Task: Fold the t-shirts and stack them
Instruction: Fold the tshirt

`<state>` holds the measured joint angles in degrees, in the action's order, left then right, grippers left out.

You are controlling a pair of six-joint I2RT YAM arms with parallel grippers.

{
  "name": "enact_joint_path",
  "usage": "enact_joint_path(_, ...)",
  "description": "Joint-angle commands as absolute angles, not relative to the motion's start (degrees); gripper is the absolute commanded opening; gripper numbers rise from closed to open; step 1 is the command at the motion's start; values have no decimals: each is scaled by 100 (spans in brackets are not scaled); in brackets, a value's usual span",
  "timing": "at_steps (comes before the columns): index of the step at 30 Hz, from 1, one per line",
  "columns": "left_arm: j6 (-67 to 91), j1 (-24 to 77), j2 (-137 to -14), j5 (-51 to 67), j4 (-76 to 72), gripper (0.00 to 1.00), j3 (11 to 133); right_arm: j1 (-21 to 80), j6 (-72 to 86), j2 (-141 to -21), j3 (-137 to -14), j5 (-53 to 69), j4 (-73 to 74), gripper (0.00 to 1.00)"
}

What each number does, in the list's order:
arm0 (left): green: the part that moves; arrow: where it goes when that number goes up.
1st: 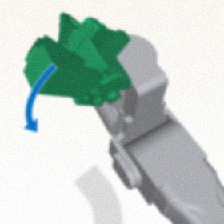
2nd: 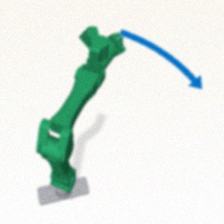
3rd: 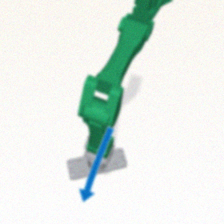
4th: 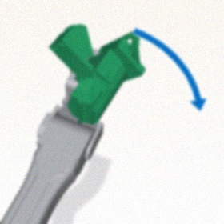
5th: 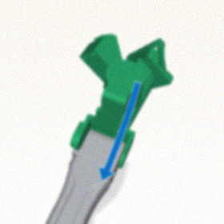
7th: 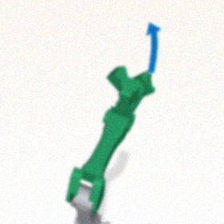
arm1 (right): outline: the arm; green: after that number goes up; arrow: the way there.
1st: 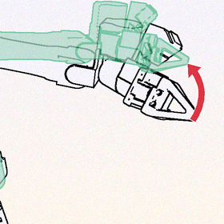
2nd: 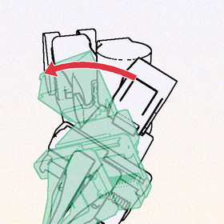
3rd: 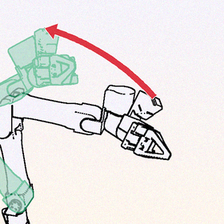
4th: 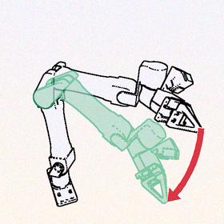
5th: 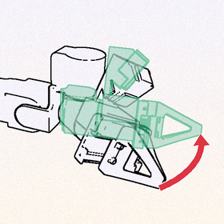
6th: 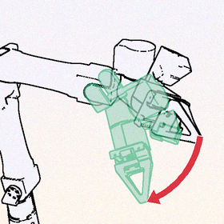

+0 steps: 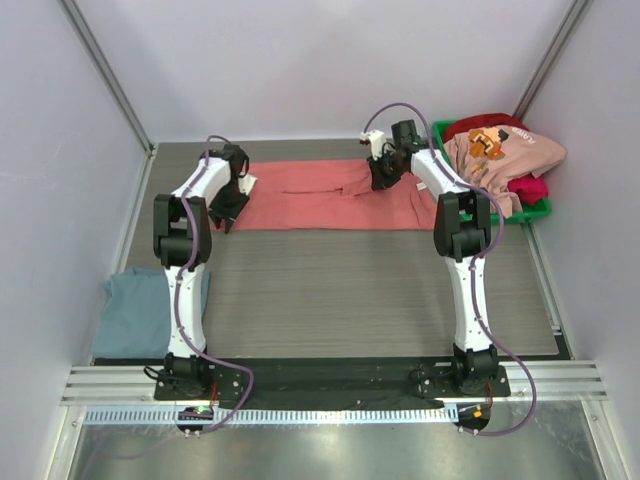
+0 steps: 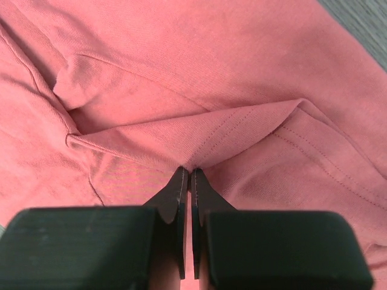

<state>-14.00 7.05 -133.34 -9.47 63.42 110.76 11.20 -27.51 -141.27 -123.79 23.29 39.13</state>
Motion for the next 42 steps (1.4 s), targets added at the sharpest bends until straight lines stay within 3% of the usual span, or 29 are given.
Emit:
enact_joint_path(1,-1459,729,-13219,-941,6310,34,11004,1204,-2926,-13861,-12559,2312,3894,5)
enact_joint_path(9,-1468,738,-13166,-958,6302,33,11004,1573,-3006,-13956,-13182,1962,3244,7)
enact_joint_path(12,-1459,738,-13017,-1037,6276,34,11030,1749,-2866,-14282,-13815,1557,3208,30)
enact_joint_path(14,-1502,738,-12816,-1081,6275,35,11153,1714,-2734,-14099,-13834,1398,3103,36)
enact_joint_path(21,-2780,747,-11622,-440,6328,61,11234,1389,-2197,-12336,-12395,1819,3059,40)
enact_joint_path(24,-4151,773,-11408,-421,6336,60,10531,1389,-2408,-11605,-11209,2039,2883,41)
enact_joint_path(26,-4647,800,-11618,-736,6792,52,10398,1389,-2470,-11366,-10540,2118,2717,41)
enact_joint_path(28,-4842,730,-11855,-791,6960,51,10406,1380,-2452,-11180,-10162,2127,2628,40)
enact_joint_path(42,-4658,668,-12832,-430,7058,46,11180,1160,-2154,-11109,-9826,2276,2584,41)
